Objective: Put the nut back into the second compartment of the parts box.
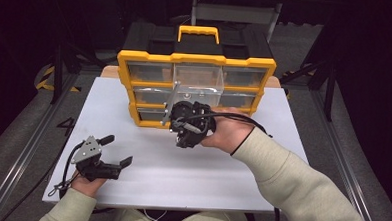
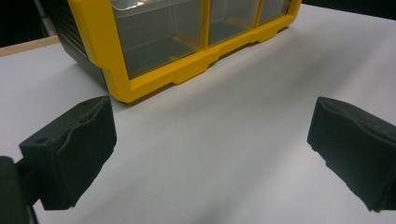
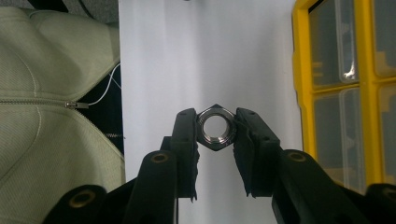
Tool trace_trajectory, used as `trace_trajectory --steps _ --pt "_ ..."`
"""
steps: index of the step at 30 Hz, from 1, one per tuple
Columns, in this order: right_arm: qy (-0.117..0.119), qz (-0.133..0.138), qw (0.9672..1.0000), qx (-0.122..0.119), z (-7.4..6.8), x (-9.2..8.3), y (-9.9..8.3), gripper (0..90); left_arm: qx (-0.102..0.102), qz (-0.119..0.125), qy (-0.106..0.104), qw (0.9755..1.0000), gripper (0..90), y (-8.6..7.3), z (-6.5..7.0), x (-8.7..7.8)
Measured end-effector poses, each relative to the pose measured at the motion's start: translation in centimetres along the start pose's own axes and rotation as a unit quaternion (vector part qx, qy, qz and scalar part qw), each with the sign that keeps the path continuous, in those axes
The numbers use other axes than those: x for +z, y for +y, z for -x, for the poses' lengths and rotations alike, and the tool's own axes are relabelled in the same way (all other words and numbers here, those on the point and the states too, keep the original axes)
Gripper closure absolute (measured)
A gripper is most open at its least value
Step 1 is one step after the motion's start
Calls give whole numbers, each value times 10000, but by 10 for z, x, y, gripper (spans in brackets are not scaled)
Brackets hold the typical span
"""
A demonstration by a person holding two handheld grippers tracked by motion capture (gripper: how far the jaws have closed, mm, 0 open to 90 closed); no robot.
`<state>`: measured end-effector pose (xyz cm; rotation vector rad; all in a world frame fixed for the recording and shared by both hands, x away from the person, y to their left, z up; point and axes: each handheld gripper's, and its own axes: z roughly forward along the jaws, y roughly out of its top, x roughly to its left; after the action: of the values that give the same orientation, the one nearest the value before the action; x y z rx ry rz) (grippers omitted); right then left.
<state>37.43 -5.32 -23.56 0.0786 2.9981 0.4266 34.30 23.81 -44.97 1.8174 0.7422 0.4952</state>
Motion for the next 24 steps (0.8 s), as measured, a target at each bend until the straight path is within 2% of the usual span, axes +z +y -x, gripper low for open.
trace_trajectory --steps 11,24 --pt "-215 113 9996 112 13 -39 5 698 8 -1 -9 10000 22 0 0 0" --pt "-309 85 9993 210 28 -65 13 698 12 3 0 10000 22 0 0 0"
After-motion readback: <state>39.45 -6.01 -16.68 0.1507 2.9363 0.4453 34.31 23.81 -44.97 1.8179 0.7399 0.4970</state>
